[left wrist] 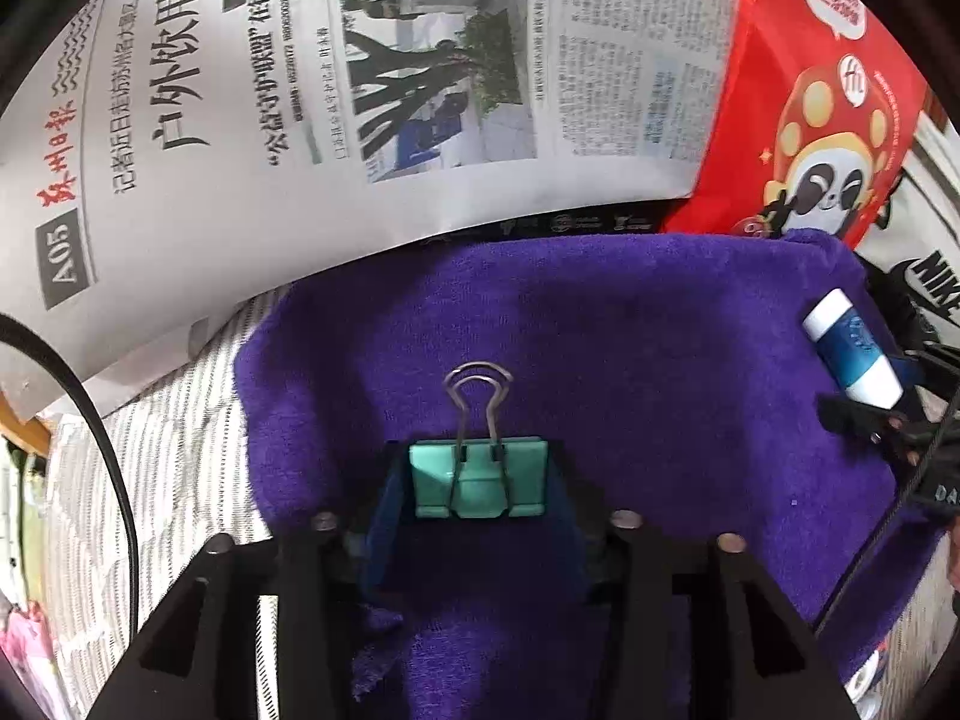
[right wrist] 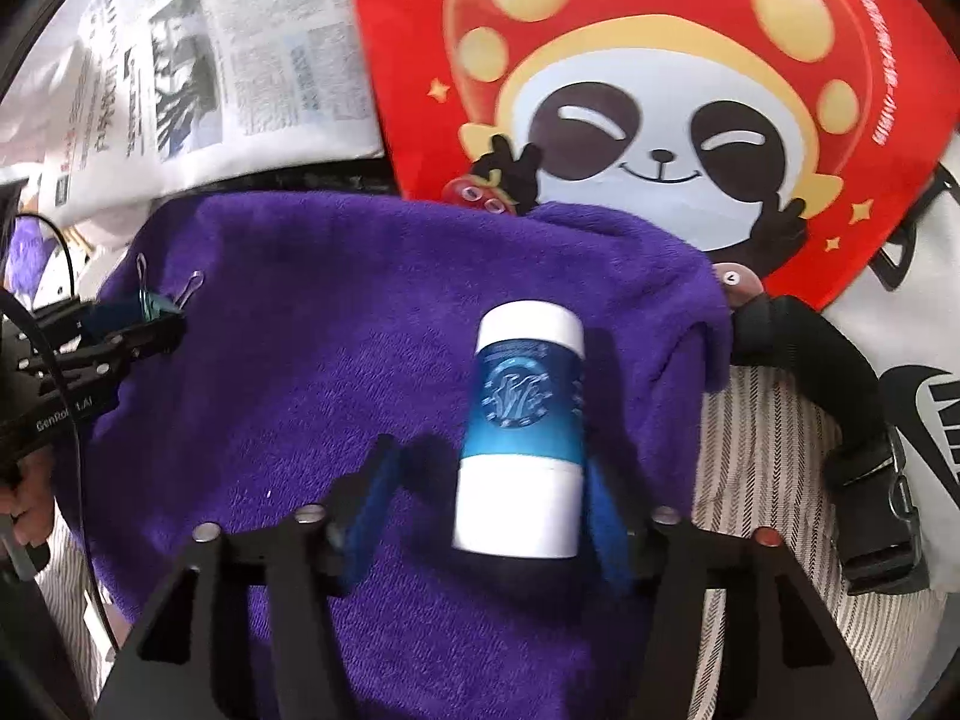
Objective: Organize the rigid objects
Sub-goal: 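Carry the clip and bottle onto the purple towel and open both tools, then grasp the white charger plug with the left tool, then grasp the small white USB cap with the right tool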
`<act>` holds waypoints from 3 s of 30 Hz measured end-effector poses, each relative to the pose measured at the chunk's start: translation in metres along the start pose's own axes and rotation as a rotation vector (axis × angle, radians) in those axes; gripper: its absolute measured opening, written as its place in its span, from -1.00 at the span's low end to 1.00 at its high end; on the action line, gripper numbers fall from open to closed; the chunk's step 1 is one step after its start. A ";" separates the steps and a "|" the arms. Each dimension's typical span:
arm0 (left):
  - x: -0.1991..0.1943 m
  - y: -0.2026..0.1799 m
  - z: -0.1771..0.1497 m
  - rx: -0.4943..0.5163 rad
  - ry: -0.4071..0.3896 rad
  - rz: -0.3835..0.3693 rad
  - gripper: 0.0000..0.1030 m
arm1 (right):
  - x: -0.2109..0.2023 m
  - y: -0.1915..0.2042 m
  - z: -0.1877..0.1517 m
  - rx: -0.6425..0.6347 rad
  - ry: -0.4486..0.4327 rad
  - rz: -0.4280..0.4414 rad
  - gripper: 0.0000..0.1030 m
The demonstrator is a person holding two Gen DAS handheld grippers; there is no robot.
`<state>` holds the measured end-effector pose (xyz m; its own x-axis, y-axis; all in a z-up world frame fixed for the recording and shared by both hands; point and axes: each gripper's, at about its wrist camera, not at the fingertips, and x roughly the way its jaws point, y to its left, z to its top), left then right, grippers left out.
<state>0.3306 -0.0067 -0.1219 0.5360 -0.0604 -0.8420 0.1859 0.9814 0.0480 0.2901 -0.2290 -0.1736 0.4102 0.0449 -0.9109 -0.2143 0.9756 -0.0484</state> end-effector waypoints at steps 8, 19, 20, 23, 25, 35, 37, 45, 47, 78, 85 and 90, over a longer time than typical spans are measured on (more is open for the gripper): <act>-0.011 -0.003 -0.003 0.036 0.051 0.028 0.17 | -0.028 0.009 0.006 -0.014 -0.025 -0.111 0.27; -0.097 -0.019 -0.054 0.064 -0.041 0.030 0.17 | -0.121 0.009 -0.032 0.034 -0.149 -0.081 0.35; -0.105 -0.021 -0.060 0.058 -0.053 0.009 0.17 | -0.128 0.008 -0.045 0.037 -0.162 -0.075 0.39; -0.126 -0.031 -0.082 0.058 -0.069 -0.061 0.17 | -0.149 0.012 -0.072 0.051 -0.195 -0.085 0.48; -0.133 -0.040 -0.095 0.066 -0.073 -0.090 0.17 | -0.159 0.012 -0.092 0.074 -0.206 -0.075 0.50; -0.113 -0.058 -0.139 0.115 0.003 -0.112 0.17 | -0.184 0.021 -0.181 0.199 -0.233 -0.014 0.50; -0.109 -0.055 -0.141 0.110 0.021 -0.111 0.17 | -0.185 0.022 -0.186 0.205 -0.233 -0.001 0.50; -0.091 -0.062 -0.140 0.128 0.039 -0.100 -0.19 | -0.174 0.023 -0.191 0.210 -0.212 -0.012 0.50; -0.090 -0.060 -0.139 0.111 0.044 -0.122 -0.18 | -0.168 0.021 -0.193 0.214 -0.199 -0.011 0.50; -0.089 -0.002 -0.154 0.017 -0.084 -0.023 -0.17 | -0.088 0.062 -0.168 0.119 -0.153 0.036 0.14; -0.090 -0.004 -0.154 0.030 -0.094 -0.015 -0.17 | -0.087 0.076 -0.168 0.012 -0.177 -0.024 -0.49; -0.091 -0.003 -0.155 0.026 -0.096 -0.023 -0.17 | -0.099 0.058 -0.178 0.018 -0.165 -0.109 -0.49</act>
<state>0.1534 0.0240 -0.1292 0.6077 -0.1009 -0.7877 0.2199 0.9745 0.0448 0.0792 -0.2147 -0.1595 0.5700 -0.0278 -0.8212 -0.1455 0.9802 -0.1342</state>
